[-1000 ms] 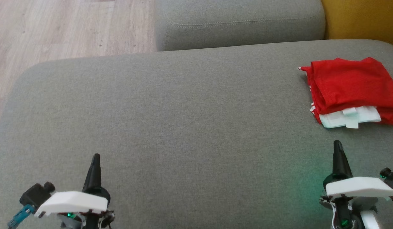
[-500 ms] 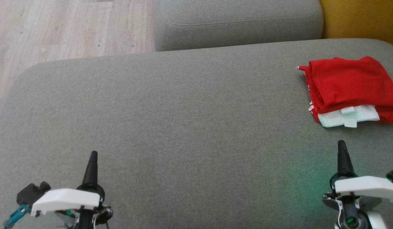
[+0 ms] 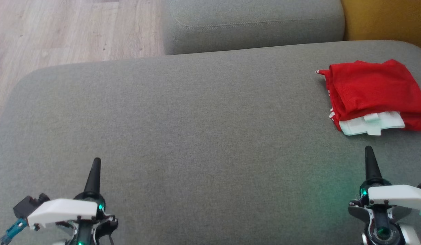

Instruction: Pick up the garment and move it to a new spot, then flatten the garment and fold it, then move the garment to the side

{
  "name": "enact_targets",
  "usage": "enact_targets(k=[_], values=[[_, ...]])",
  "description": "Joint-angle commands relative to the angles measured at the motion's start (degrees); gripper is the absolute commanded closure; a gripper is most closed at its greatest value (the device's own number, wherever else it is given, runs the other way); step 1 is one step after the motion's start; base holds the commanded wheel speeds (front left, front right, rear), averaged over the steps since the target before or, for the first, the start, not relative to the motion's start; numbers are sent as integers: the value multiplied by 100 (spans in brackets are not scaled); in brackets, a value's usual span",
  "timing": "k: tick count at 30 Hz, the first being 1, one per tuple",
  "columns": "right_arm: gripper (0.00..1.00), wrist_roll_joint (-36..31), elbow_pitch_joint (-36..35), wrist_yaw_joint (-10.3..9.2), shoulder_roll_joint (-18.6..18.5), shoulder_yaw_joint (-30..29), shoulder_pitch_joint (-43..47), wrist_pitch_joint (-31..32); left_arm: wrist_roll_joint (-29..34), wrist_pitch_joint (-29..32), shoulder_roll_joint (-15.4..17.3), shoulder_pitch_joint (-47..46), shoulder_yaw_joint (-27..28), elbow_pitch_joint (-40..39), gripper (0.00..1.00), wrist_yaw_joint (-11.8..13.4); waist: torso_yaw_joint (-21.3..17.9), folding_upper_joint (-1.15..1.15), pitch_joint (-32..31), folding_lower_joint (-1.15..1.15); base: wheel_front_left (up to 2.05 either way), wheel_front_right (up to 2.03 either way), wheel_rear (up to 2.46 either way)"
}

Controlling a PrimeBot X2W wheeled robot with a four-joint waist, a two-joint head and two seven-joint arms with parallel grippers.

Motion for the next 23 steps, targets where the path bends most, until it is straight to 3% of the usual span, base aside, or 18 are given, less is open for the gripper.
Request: enact_targets(k=[1,23], values=[[100,179,-230,-4,-26,48,-274,68,-153,64,85,-329,231,-162,100,-33,-4,0,0,0,0,0,0],[100,1539,-332,-5,-30,-83,-301,416,-1332,424,90,-491,490,-122,100,-102,-59,0,5,0,0,0,0]])
